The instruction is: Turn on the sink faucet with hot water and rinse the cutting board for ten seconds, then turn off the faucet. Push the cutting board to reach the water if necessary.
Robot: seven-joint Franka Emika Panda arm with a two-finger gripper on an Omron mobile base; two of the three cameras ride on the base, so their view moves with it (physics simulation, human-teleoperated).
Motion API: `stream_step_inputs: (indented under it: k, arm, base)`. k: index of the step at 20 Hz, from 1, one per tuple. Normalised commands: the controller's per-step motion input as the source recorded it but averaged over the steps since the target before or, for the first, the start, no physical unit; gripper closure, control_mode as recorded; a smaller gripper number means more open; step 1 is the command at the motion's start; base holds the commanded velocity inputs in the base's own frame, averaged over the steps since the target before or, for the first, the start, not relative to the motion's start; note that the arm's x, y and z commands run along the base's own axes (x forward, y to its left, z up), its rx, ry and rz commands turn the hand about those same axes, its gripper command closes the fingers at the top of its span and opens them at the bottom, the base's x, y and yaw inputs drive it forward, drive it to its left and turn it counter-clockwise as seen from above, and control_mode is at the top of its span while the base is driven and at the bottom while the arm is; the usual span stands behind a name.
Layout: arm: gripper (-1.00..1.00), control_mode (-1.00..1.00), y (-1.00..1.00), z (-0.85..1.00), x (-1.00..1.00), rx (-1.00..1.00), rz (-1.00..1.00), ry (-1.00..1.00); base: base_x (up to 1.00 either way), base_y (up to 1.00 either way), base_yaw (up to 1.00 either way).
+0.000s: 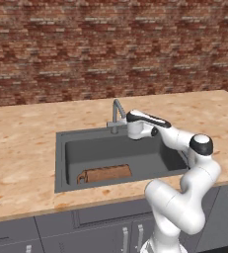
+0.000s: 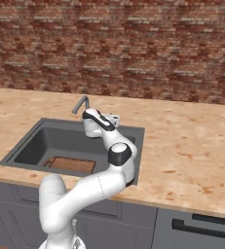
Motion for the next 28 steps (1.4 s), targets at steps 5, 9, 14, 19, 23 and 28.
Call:
stream_step_inputs:
  k: [5, 9, 14, 19, 23, 28]
  arm:
    - [-1.00, -1.00, -0.09, 0.00, 0.00, 0.00, 0.00, 0.00]
    - [-1.00, -1.00, -0.10, 0.00, 0.00, 0.00, 0.00, 0.00]
    - [-1.00, -1.00, -0.16, 0.00, -0.01, 0.00, 0.00, 0.00]
    - [-1.00, -1.00, -0.25, 0.00, -0.06, 0.00, 0.00, 0.00]
    - [-1.00, -1.00, -0.29, 0.00, -0.14, 0.00, 0.00, 0.00]
    - [-1.00, -1.00, -0.31, 0.00, -0.14, 0.00, 0.00, 0.00]
  base:
    - [0.00, 0.00, 0.00]
    - [0.00, 0.00, 0.00]
    - [0.00, 0.00, 0.00]
    - [0.00, 0.00, 0.00]
    - [0.00, 0.00, 0.00]
    - [0.00, 0.00, 0.00]
